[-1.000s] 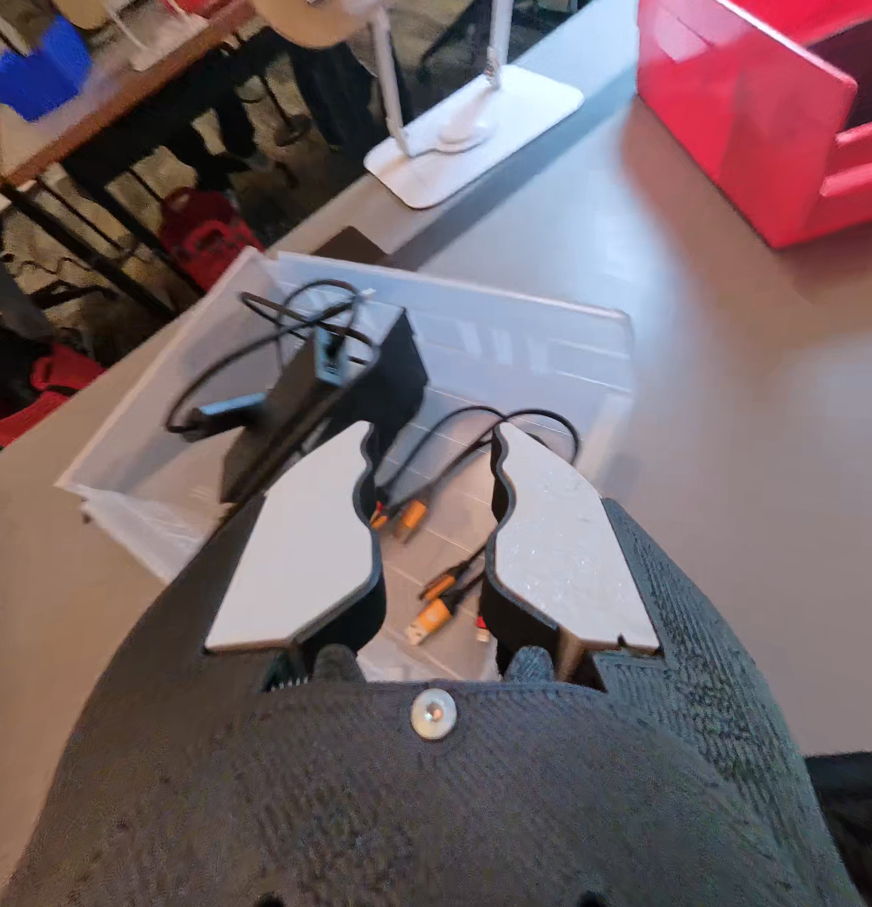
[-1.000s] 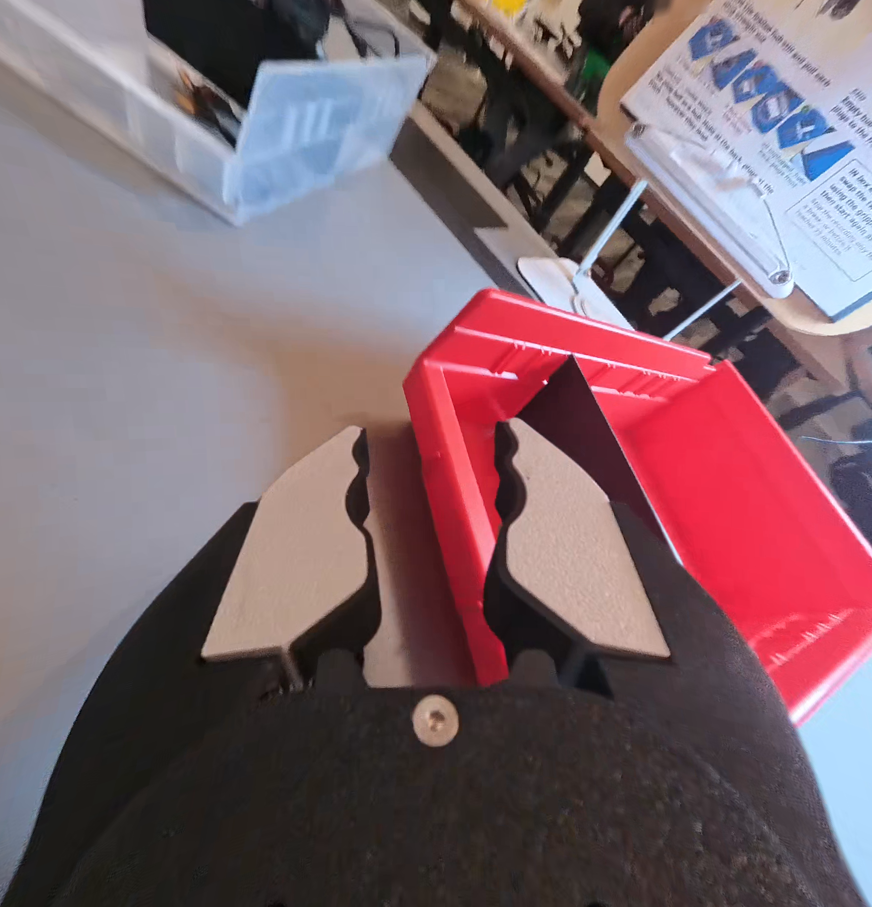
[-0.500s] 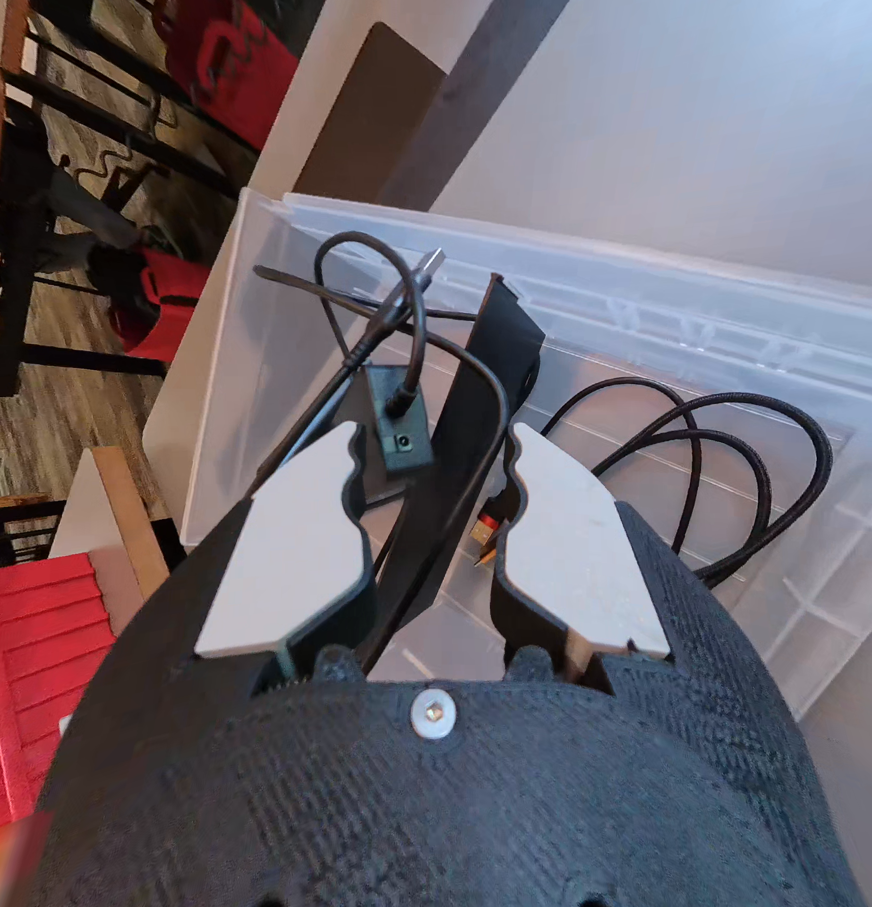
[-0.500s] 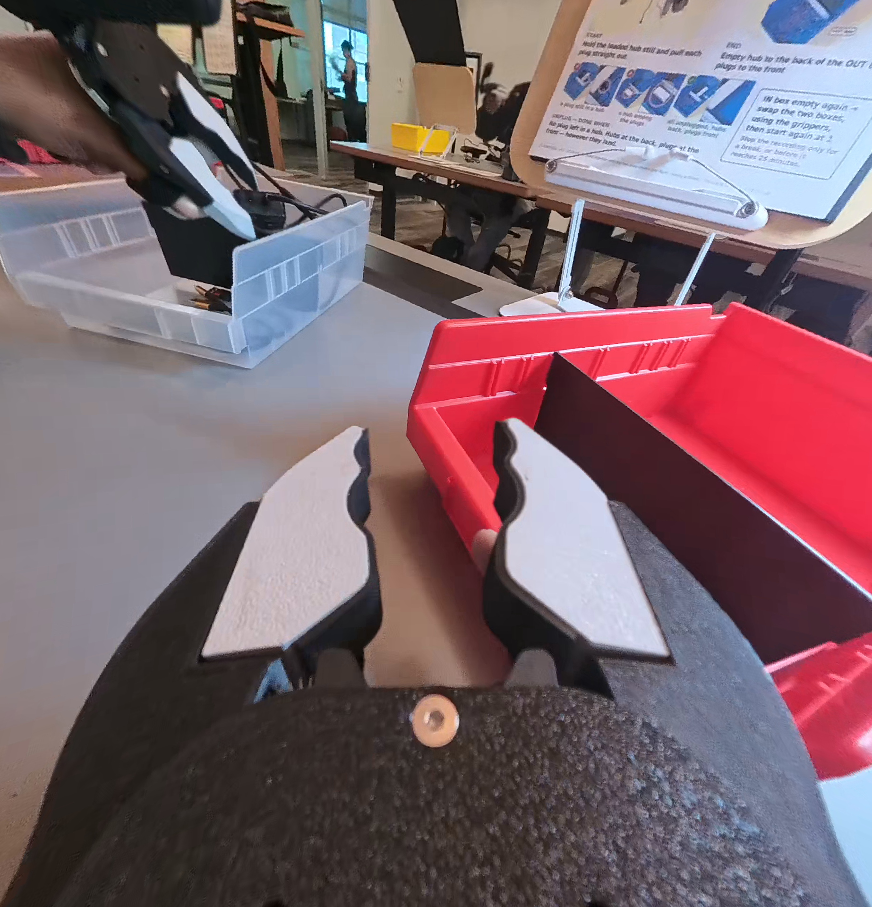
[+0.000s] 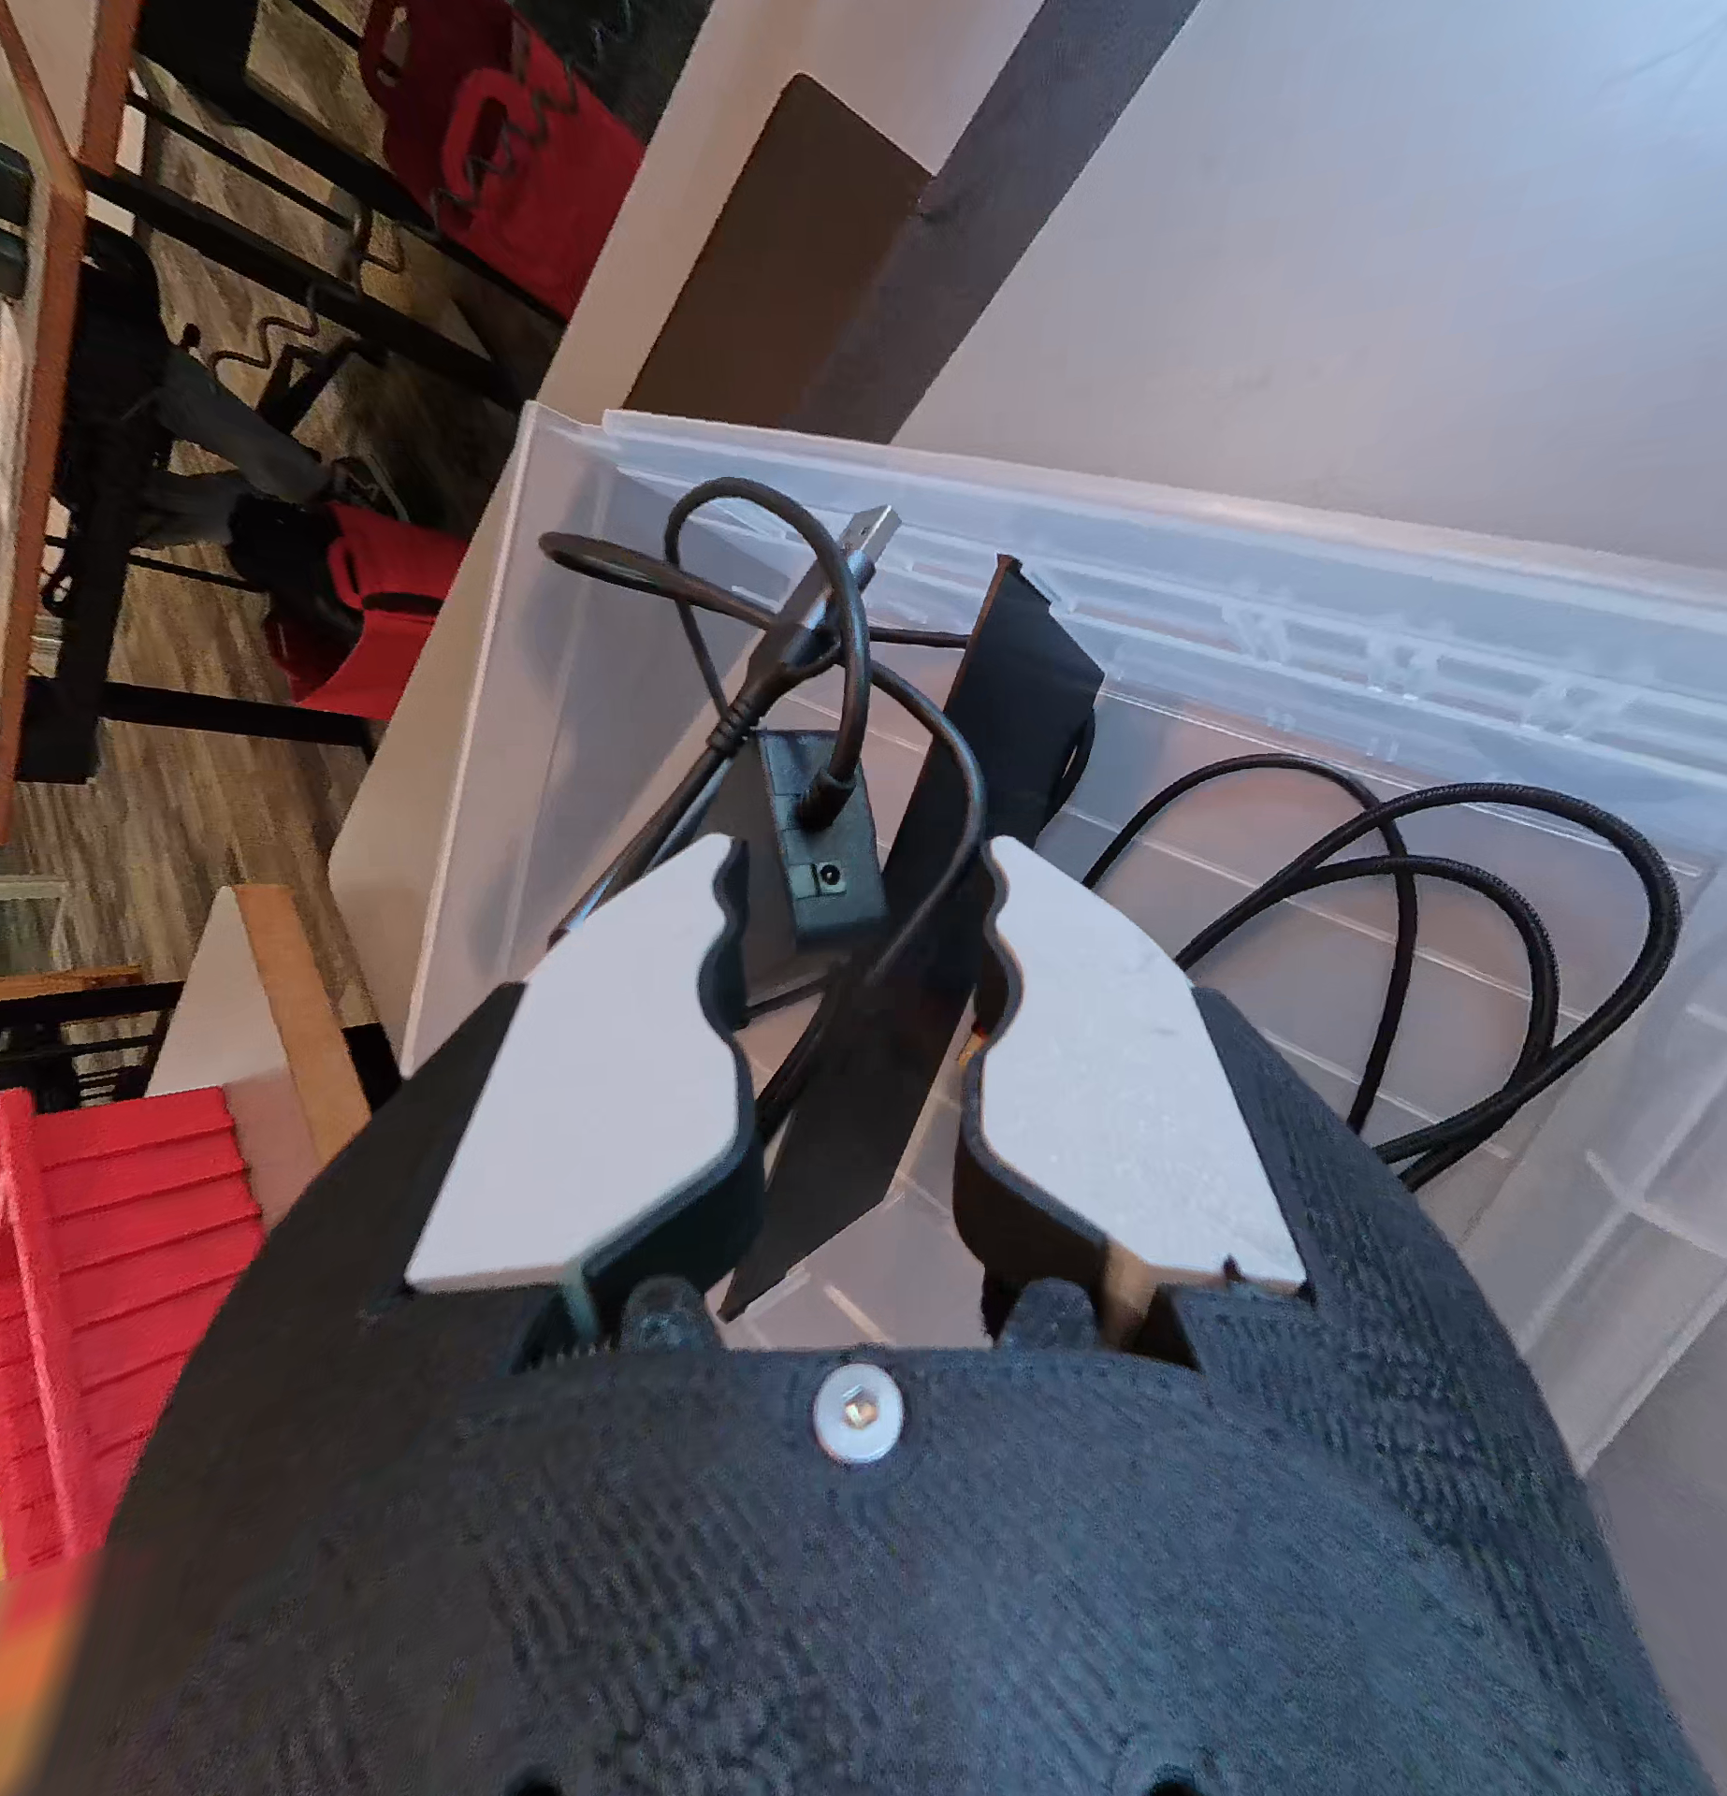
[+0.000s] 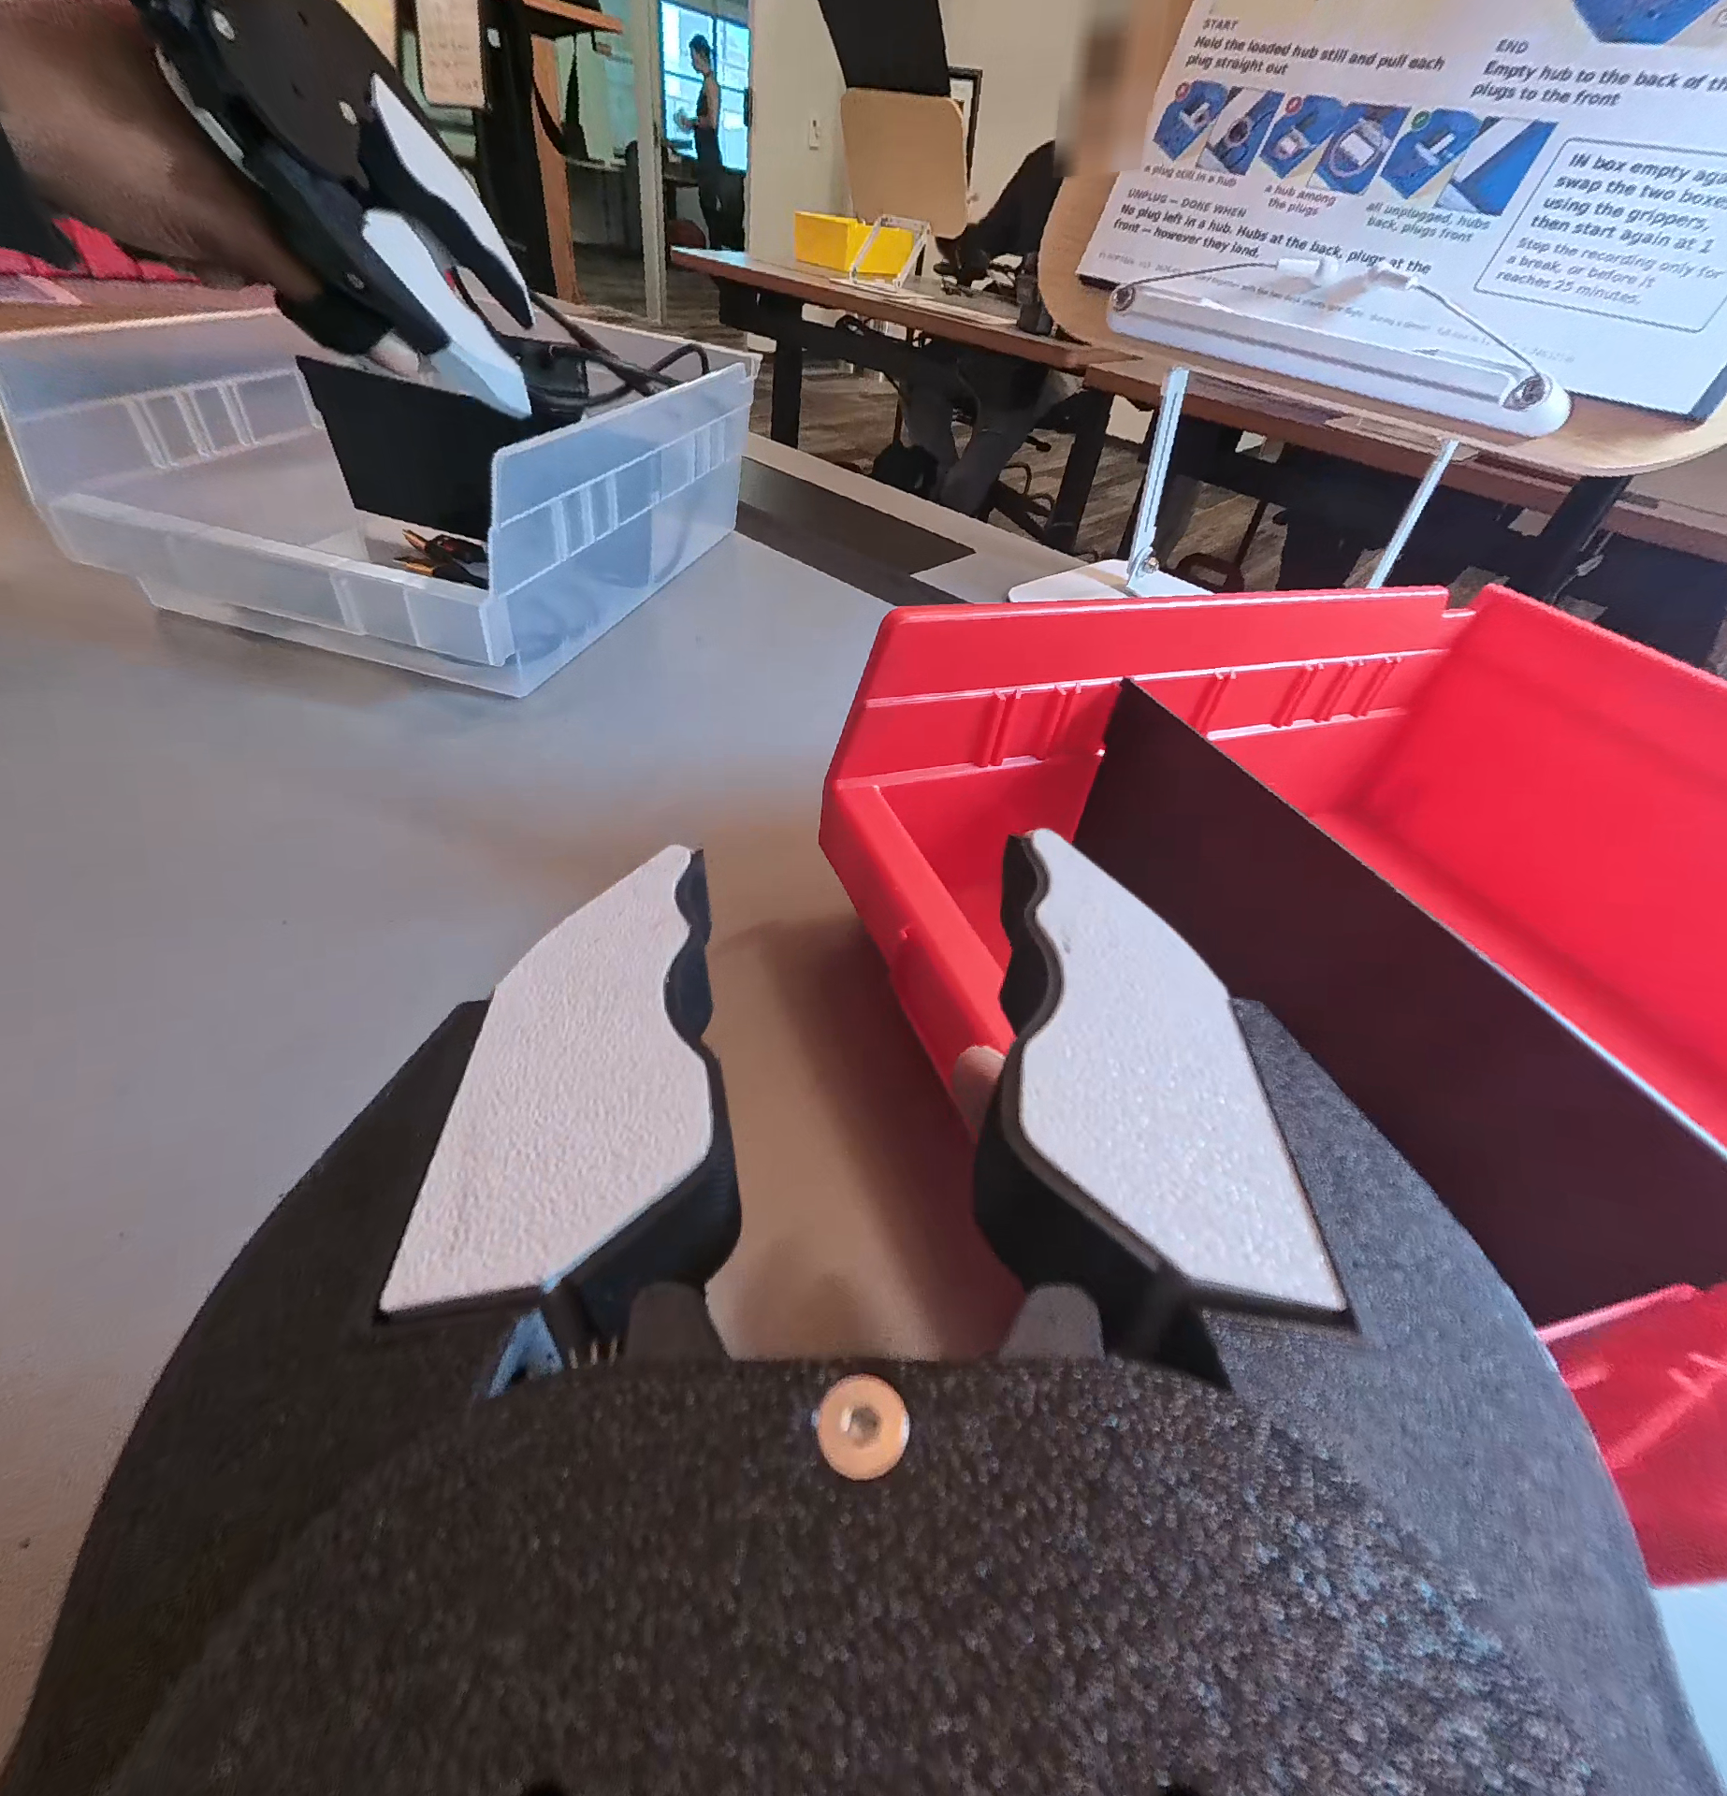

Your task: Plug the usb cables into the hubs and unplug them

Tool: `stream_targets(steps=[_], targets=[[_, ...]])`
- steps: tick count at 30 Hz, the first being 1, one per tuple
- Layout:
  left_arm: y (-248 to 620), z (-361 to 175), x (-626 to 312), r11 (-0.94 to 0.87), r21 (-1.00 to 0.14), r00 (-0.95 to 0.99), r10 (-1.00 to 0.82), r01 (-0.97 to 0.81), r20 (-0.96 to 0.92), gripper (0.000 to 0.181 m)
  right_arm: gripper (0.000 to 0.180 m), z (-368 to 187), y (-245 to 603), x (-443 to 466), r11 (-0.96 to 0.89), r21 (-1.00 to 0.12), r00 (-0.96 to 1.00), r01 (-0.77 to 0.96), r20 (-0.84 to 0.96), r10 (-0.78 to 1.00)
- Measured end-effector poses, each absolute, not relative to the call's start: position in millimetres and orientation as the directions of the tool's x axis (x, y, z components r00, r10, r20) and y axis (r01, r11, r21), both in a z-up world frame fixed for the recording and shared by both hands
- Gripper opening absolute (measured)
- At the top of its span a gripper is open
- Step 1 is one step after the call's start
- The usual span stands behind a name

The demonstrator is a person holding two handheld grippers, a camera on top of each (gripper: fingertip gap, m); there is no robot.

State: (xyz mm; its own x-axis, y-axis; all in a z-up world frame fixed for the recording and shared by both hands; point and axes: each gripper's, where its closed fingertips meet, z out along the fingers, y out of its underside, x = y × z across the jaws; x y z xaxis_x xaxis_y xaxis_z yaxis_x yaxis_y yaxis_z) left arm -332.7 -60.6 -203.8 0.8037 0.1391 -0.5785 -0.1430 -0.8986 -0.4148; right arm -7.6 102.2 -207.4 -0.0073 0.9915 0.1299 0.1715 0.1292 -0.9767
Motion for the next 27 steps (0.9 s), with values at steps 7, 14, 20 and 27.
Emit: stream_targets(steps=[7, 14, 20, 27], targets=[[-65.8, -193.9, -348.8, -0.910, -0.362, 0.663, 0.145, -0.202, -0.735, 0.039, 0.053, -211.7, 95.6, -8.6, 0.148, -0.972, -0.032, 0.181, 0.145, 0.989], [-60.4, -212.1, -358.3, -0.946, -0.193, 0.598, -0.003, -0.262, -0.801, 0.045, 0.048, -216.9, 87.0, -9.4, 0.173, -0.966, -0.071, 0.191, 0.162, 0.984], [-58.8, -207.1, -359.2, -0.924, -0.319, 0.738, 0.065, -0.209, -0.671, 0.027, 0.041, -217.2, 83.4, -8.0, 0.196, -0.962, -0.093, 0.187, 0.182, 0.979], [-72.4, -129.2, -362.5, -0.842, -0.518, 0.796, 0.205, -0.153, -0.569, 0.023, 0.043, -220.2, 81.0, -9.4, 0.188, -0.963, -0.125, 0.193, 0.166, 0.978]])
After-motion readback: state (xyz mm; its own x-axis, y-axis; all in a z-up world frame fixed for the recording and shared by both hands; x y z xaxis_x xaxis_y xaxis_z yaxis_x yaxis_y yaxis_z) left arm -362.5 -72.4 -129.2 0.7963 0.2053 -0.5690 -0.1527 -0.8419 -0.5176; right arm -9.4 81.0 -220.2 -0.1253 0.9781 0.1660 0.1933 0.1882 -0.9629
